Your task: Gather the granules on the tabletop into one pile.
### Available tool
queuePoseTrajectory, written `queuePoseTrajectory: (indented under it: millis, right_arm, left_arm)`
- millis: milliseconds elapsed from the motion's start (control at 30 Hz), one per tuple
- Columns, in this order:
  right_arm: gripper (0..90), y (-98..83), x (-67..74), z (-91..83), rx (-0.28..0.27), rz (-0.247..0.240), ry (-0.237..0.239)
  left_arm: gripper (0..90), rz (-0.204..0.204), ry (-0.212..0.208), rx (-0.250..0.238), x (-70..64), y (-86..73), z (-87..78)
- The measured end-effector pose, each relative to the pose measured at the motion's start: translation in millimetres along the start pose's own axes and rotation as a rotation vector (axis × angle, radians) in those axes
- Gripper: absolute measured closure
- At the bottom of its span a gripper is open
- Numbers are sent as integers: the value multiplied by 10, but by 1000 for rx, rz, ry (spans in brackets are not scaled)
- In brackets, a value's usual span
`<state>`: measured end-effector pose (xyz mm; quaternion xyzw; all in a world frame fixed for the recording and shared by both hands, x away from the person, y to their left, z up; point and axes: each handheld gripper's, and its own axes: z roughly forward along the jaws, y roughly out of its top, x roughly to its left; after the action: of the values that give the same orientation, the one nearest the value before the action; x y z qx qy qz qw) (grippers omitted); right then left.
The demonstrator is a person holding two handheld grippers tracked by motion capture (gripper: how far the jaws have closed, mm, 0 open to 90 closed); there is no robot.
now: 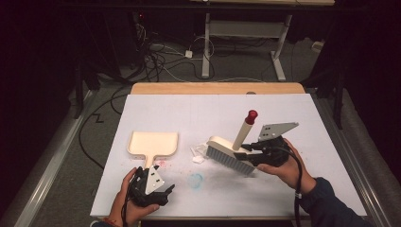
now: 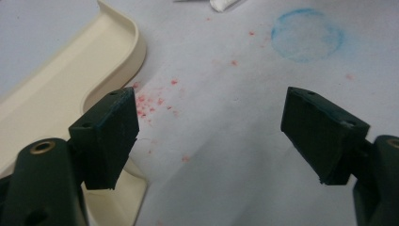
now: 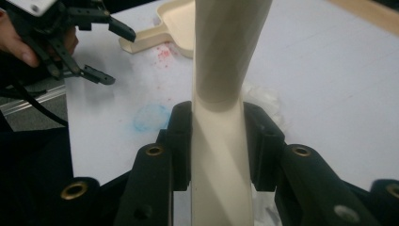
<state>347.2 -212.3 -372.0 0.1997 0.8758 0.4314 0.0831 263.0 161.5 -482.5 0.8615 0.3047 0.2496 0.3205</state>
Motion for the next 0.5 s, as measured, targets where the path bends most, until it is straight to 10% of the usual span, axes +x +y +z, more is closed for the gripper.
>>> queuePoseTrajectory:
  millis: [500]
  right_arm:
    - [685,-412,-57,-767,-13,7,-171]
  left_arm:
    - [190,6,3,6,-8,15,17]
